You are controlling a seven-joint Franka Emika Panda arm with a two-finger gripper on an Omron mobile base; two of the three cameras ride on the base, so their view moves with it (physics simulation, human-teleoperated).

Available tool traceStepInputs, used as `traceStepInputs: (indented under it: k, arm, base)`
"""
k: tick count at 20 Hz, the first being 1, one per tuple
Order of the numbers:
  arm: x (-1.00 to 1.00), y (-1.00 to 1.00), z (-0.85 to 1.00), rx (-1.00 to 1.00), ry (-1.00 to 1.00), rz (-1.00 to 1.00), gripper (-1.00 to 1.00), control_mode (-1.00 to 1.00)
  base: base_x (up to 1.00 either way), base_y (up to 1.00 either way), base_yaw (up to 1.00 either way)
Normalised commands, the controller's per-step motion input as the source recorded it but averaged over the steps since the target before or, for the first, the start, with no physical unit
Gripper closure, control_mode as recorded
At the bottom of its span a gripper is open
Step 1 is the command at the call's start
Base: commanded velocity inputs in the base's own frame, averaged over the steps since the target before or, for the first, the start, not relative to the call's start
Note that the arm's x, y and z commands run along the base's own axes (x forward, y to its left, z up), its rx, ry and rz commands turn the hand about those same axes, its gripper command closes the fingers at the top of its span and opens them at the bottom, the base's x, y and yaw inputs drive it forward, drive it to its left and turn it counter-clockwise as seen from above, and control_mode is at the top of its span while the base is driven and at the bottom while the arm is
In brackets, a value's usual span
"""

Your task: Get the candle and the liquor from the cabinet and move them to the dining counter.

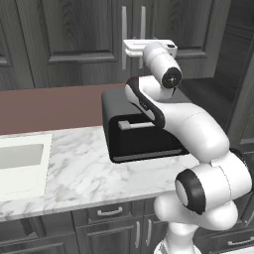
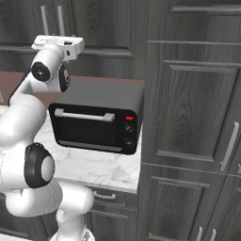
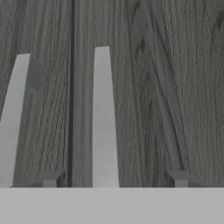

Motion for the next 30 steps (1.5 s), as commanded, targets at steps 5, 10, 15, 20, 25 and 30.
traceStepInputs:
  k: [5,10,15,20,25,30]
  arm:
    - [0.03,0.00,0.00,0.00,0.00,0.00,1.00,-1.00]
    - [0.00,0.00,0.00,0.00,0.00,0.00,1.00,-1.00]
    - [0.00,0.00,0.00,0.00,0.00,0.00,1.00,-1.00]
    - [-0.01,-0.03,0.00,0.00,0.00,0.00,1.00,-1.00]
    - [-0.31,-0.31,0.00,0.00,0.00,-0.01,1.00,-1.00]
    - [-0.55,-0.52,0.00,0.00,0.00,-0.07,1.00,-1.00]
  base:
    - [0.00,0.00,0.00]
    - [0.00,0.00,0.00]
    - [0.00,0.00,0.00]
    - [0.00,0.00,0.00]
    - [0.00,0.00,0.00]
    - [0.00,0.00,0.00]
